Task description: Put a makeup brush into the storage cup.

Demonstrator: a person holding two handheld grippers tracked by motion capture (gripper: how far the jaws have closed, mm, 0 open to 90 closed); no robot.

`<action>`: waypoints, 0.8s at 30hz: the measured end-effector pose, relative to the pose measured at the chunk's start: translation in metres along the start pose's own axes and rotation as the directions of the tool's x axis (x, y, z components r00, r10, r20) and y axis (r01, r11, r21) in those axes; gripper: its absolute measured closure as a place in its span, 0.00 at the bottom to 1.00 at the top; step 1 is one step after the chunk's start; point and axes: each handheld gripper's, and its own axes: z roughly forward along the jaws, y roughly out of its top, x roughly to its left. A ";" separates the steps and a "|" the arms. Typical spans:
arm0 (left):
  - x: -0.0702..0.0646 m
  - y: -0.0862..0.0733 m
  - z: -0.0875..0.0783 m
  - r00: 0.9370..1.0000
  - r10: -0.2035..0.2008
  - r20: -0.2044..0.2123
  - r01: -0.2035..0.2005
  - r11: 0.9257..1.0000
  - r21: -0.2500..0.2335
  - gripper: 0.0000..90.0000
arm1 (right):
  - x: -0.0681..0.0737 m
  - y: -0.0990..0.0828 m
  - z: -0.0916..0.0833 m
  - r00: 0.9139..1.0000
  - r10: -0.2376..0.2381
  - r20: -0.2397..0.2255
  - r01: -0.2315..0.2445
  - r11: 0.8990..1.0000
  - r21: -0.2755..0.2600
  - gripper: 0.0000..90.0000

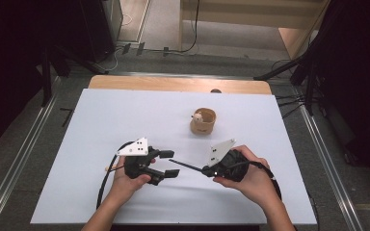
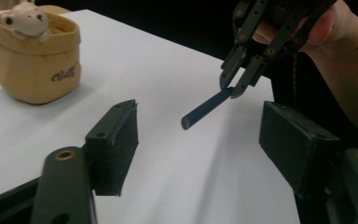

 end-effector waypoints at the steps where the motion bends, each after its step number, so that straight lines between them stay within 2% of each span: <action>1: 0.000 0.000 0.001 1.000 -0.002 0.010 0.002 1.000 0.003 0.39 | 0.000 0.000 0.000 1.000 -0.006 -0.001 0.006 1.000 0.003 0.95; 2: 0.000 0.001 0.001 1.000 -0.003 0.016 0.003 1.000 0.010 0.41 | 0.002 0.001 0.001 1.000 0.002 -0.005 -0.002 1.000 0.009 0.95; 4: -0.001 0.001 0.001 1.000 -0.007 0.019 0.006 1.000 0.018 0.46 | 0.002 0.001 0.002 1.000 -0.016 -0.005 0.016 1.000 0.006 0.95; 7: 0.000 0.002 0.002 0.999 -0.008 0.040 0.007 0.999 0.034 0.54 | 0.003 0.002 0.002 1.000 -0.016 -0.006 0.016 1.000 0.015 0.95; 13: 0.000 0.004 0.005 0.994 -0.025 0.104 0.017 0.997 0.076 0.66 | 0.003 0.002 0.002 0.999 -0.038 -0.012 0.039 0.999 0.013 0.95; 24: 0.004 0.003 0.008 0.987 -0.051 0.152 0.033 0.993 0.115 0.80 | 0.007 0.003 0.004 0.998 -0.058 -0.036 0.059 0.998 0.030 0.95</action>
